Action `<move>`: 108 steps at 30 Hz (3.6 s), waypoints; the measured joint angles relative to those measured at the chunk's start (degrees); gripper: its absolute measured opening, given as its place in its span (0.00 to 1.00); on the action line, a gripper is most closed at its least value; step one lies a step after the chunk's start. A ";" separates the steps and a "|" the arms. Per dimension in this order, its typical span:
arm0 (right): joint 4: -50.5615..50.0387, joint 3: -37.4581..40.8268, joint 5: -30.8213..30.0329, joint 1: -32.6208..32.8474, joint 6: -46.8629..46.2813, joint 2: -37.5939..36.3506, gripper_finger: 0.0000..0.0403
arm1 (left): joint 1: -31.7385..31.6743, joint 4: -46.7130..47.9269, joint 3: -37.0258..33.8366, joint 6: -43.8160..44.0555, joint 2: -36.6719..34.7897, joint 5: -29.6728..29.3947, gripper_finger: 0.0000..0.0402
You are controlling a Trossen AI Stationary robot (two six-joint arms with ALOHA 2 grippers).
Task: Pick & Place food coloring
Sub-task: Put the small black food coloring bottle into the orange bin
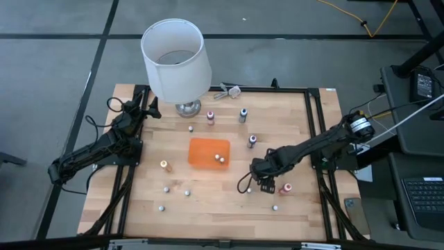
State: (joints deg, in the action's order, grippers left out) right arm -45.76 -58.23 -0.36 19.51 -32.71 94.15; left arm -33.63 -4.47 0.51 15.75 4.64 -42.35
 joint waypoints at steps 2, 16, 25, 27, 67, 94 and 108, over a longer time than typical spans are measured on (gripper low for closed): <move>0.78 0.50 0.32 0.00 0.02 0.02 0.69 | 0.00 0.00 -0.01 0.00 0.00 0.00 0.97; 4.02 0.52 0.96 0.60 1.65 3.10 0.69 | -0.01 0.01 0.00 -0.01 0.00 0.00 0.97; 3.04 0.52 1.60 0.68 1.75 3.15 0.69 | 0.00 0.02 -0.02 0.00 0.00 0.00 0.97; 3.04 0.52 1.62 0.68 1.79 3.15 0.69 | -0.01 0.02 -0.02 0.00 0.00 0.00 0.97; -10.38 -12.43 3.47 -1.53 6.44 3.08 0.17 | 0.00 0.00 -0.02 0.00 0.00 0.00 0.97; -30.73 -66.91 1.26 -11.70 21.38 33.26 0.18 | -0.01 0.02 -0.01 -0.02 0.00 0.00 0.97; -29.17 -75.02 -1.46 -12.76 24.26 43.25 0.19 | -0.02 0.02 0.00 0.00 0.00 0.00 0.97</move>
State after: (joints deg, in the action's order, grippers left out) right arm -74.94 -133.25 -1.82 6.74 -8.45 137.40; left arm -33.65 -4.45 0.51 15.75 4.64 -42.35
